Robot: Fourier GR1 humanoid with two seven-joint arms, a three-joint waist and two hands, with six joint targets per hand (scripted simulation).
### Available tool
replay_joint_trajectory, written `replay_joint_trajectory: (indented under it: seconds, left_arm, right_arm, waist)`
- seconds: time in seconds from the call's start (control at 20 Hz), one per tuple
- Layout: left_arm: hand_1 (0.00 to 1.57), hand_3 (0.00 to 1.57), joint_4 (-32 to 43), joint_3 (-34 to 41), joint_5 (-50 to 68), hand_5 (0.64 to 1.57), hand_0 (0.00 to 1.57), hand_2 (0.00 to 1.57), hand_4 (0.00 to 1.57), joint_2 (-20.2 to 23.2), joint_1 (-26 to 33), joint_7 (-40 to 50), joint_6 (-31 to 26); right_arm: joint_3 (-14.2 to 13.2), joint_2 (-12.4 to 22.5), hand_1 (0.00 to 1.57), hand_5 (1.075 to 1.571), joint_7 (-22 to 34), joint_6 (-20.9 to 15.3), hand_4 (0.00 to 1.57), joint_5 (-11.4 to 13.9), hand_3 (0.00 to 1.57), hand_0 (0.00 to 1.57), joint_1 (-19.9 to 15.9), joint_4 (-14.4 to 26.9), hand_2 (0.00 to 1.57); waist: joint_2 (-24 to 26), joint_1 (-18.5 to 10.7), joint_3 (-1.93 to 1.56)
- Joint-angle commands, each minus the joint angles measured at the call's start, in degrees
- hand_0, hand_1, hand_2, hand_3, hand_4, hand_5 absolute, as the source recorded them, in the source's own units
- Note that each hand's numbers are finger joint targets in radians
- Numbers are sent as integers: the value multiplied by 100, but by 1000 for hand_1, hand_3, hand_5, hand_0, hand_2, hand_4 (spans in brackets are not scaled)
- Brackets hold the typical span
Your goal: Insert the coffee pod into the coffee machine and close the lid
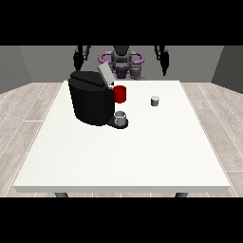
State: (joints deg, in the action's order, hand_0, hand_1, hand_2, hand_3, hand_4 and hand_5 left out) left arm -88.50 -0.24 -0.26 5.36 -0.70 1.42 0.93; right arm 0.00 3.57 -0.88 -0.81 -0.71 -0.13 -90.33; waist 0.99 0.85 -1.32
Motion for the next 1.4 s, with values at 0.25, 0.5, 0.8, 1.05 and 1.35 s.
replay_joint_trajectory:
  seconds: [0.25, 0.5, 0.8, 1.05, 1.35]
  left_arm:
    - [0, 0, -321, -24, 492, 1571, 0, 0, 273, 82, 655, -852, -779]
    - [0, 0, -335, -93, -41, 1571, 0, 0, 264, 276, 444, -1033, -629]
    - [0, 0, 198, -2, -685, 1571, 0, 0, 0, 499, -146, -929, -379]
    - [0, 0, 803, 651, -195, 1571, 0, 0, 0, 1173, -1112, -255, -961]
    - [0, 0, 1793, 721, -538, 1571, 0, 0, 0, 1293, -1403, -490, -934]
  right_arm:
    - [-88, 242, 0, 1571, 244, 298, 128, -77, 0, 0, 557, 219, 0]
    - [-481, -238, 0, 1571, -623, -593, 181, 42, 0, 0, 335, 258, 0]
    - [-471, -133, 0, 1571, -11, -572, 158, -93, 0, 0, -254, -80, 0]
    - [-322, -212, 0, 1571, -288, -531, 186, -165, 0, 0, -439, 58, 0]
    - [-59, -225, 0, 1571, -551, -459, 283, -83, 0, 0, -291, 110, 0]
  waist:
    - [410, -244, 133]
    - [262, -113, 130]
    - [-36, 129, 132]
    - [-485, 379, 132]
    - [-763, 614, 133]
